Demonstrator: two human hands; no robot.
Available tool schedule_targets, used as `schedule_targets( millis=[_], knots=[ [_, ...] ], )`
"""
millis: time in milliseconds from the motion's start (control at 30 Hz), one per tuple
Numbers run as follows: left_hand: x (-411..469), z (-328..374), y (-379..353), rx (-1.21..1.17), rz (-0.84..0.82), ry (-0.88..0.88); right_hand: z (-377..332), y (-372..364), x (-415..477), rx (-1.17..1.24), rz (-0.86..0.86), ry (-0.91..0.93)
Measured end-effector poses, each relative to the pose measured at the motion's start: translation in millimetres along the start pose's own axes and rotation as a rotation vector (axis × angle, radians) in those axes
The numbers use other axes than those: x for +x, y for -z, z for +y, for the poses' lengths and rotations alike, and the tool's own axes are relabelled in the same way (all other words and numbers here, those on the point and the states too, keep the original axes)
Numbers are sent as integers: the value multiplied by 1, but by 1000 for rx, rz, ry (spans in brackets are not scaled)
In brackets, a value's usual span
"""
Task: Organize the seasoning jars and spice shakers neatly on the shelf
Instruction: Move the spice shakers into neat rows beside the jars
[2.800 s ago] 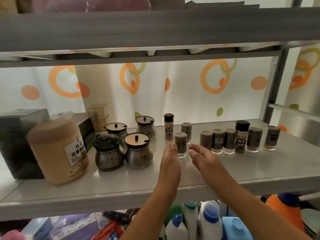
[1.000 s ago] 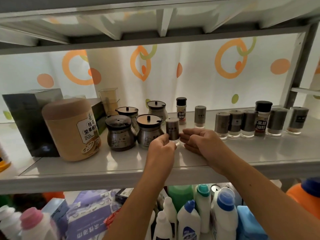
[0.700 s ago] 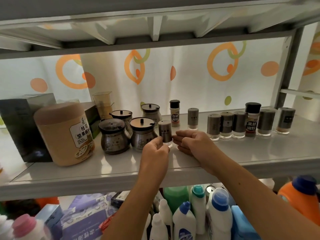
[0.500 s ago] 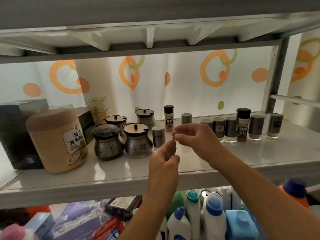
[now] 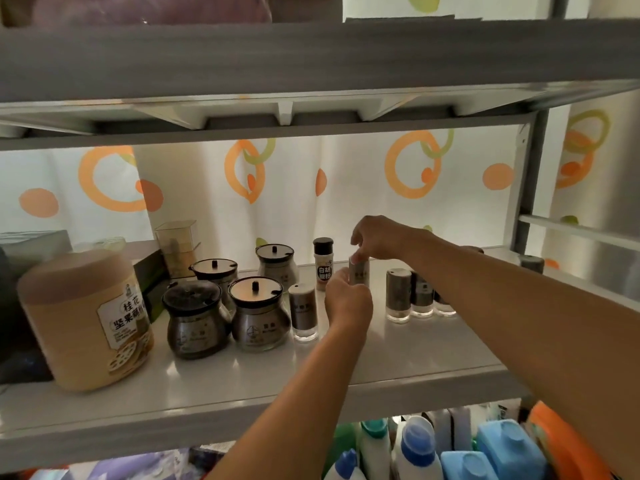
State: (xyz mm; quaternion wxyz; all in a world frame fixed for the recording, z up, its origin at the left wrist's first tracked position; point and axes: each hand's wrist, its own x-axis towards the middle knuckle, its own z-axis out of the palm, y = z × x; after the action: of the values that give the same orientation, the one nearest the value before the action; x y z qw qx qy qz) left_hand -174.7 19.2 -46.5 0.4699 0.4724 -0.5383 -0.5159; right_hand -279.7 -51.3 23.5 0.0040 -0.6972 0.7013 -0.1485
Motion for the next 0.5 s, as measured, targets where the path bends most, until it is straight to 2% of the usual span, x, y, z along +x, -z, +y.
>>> schedule_targets(
  millis=[500],
  knots=[
    [16,-15,4,-3,-61,46,0,-4,21,4,-183,-20]
  ],
)
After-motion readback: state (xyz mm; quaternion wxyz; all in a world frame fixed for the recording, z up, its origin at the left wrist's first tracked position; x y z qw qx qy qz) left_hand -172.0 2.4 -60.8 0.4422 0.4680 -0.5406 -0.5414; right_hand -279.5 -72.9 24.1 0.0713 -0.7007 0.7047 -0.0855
